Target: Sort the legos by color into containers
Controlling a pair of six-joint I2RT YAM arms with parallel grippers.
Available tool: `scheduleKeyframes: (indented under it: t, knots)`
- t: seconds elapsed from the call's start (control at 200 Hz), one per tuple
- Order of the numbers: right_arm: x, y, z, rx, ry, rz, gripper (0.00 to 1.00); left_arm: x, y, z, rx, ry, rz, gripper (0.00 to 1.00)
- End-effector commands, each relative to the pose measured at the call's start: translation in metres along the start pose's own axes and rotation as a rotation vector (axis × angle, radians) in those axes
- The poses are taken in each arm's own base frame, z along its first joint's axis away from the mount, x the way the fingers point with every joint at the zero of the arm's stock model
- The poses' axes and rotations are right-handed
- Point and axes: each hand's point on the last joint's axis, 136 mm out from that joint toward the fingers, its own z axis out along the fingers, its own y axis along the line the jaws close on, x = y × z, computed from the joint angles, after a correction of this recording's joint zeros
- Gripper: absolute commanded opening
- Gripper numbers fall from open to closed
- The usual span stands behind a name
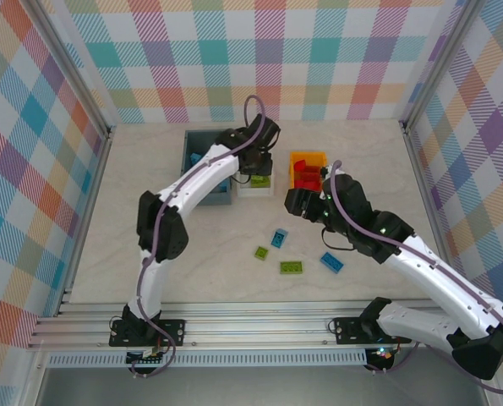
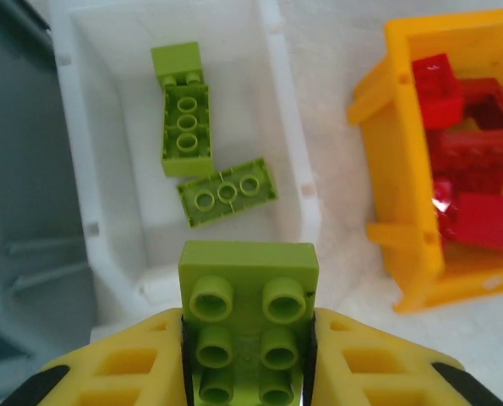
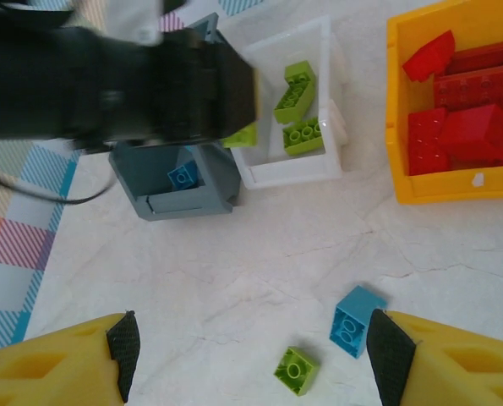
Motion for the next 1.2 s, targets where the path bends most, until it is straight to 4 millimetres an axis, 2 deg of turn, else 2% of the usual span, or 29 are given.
scheduleKeyframes:
  t: [0.0, 0.13, 0.265, 0.365, 0.425, 0.5, 0.6, 0.685, 0.79, 0.88, 0.965, 1.07, 1.195]
  knots:
    - [-0.008, 0.009, -0.002, -0.033, -0.013, 0.007, 0.74, -0.012, 0.027, 0.017, -0.085, 0.009, -0.039, 0.32]
    - [0.0, 0.003, 0.0, -0.02, 0.006, 0.011, 0.74, -0.017, 0.029, 0.041, -0.081, 0.016, -0.046, 0.33]
    - [0.008, -0.002, 0.003, -0.007, 0.03, 0.014, 0.74, -0.011, 0.035, 0.063, -0.108, 0.044, -0.04, 0.36]
    - [0.013, -0.006, 0.005, 0.001, 0.044, 0.017, 0.74, -0.01, 0.038, 0.066, -0.115, 0.051, -0.041, 0.41]
    - [0.015, -0.007, 0.006, 0.003, 0.052, 0.019, 0.74, -0.011, 0.037, 0.063, -0.108, 0.048, -0.039, 0.48]
    - [0.018, -0.009, 0.006, 0.007, 0.06, 0.02, 0.74, -0.017, 0.034, 0.054, -0.085, 0.033, -0.044, 0.59]
    - [0.02, -0.011, 0.004, 0.014, 0.068, 0.018, 0.75, -0.027, 0.024, 0.033, -0.032, -0.001, -0.05, 0.62]
    - [0.021, -0.013, 0.001, 0.018, 0.071, 0.014, 0.75, -0.035, 0.011, 0.008, 0.013, -0.045, -0.046, 0.62]
    - [0.021, -0.018, -0.004, 0.043, 0.073, 0.003, 0.75, -0.044, -0.003, -0.033, 0.066, -0.102, -0.048, 0.62]
    - [0.022, -0.024, -0.009, 0.079, 0.088, -0.006, 0.75, -0.042, -0.015, -0.067, 0.106, -0.141, -0.035, 0.62]
    - [0.026, -0.032, -0.015, 0.116, 0.106, 0.001, 0.75, -0.027, -0.028, -0.096, 0.164, -0.163, -0.017, 0.62]
    - [0.036, -0.042, -0.024, 0.159, 0.149, 0.019, 0.75, 0.011, -0.047, -0.117, 0.243, -0.141, 0.019, 0.64]
    - [0.058, -0.053, -0.034, 0.206, 0.26, 0.051, 0.76, 0.078, -0.067, -0.109, 0.31, -0.038, 0.06, 0.69]
